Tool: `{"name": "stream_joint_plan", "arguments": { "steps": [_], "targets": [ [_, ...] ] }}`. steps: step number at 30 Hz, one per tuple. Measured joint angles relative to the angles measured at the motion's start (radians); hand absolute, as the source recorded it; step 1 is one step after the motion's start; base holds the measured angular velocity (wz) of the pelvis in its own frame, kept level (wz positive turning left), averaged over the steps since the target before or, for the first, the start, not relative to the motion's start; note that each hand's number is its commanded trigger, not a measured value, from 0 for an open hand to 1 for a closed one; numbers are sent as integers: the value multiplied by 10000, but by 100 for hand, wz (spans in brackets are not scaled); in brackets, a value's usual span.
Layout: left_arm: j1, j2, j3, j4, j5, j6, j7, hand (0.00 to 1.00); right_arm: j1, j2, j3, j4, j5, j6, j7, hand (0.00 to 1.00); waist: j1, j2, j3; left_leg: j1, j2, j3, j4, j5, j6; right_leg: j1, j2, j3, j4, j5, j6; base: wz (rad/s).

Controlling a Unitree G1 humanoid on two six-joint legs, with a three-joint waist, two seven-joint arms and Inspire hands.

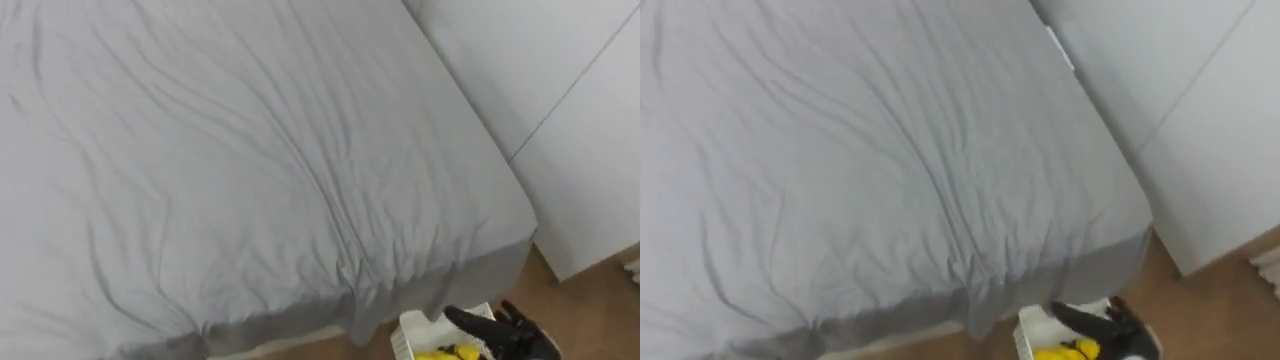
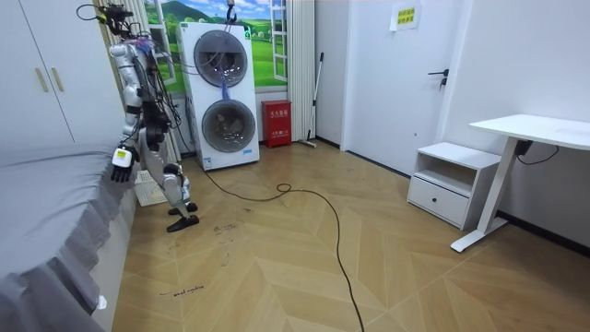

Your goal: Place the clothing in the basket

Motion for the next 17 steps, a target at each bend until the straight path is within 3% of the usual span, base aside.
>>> {"name": "stream_joint_plan", "arguments": {
  "steps": [3,4,10,17],
  "targets": [
    [103,-237,369,14,183,37,12,0,47,294,393,821,-170,186,163,0,301,-88,-38,164,-64,-402,-6,-1,1,334,-34,-293,-140,-71,96,40],
    [160,-263,520,20,302,42,16,0,51,435,514,1187,-340,316,153,0,360,-130,-27,194,-180,-576,-5,1,4,472,-65,-421,-148,-101,126,36],
    [293,-405,1168,2,291,186,20,0,563,875,1180,2321,-1129,673,135,0,809,-142,13,351,-282,-1052,-24,-39,73,875,-195,-773,-166,-182,232,24],
    [424,-683,1916,12,318,375,21,0,977,949,1127,2444,-1401,775,10,0,795,-14,93,524,-363,-1368,-37,-67,117,1130,-257,-1043,-152,-229,307,11]
  ]
}}
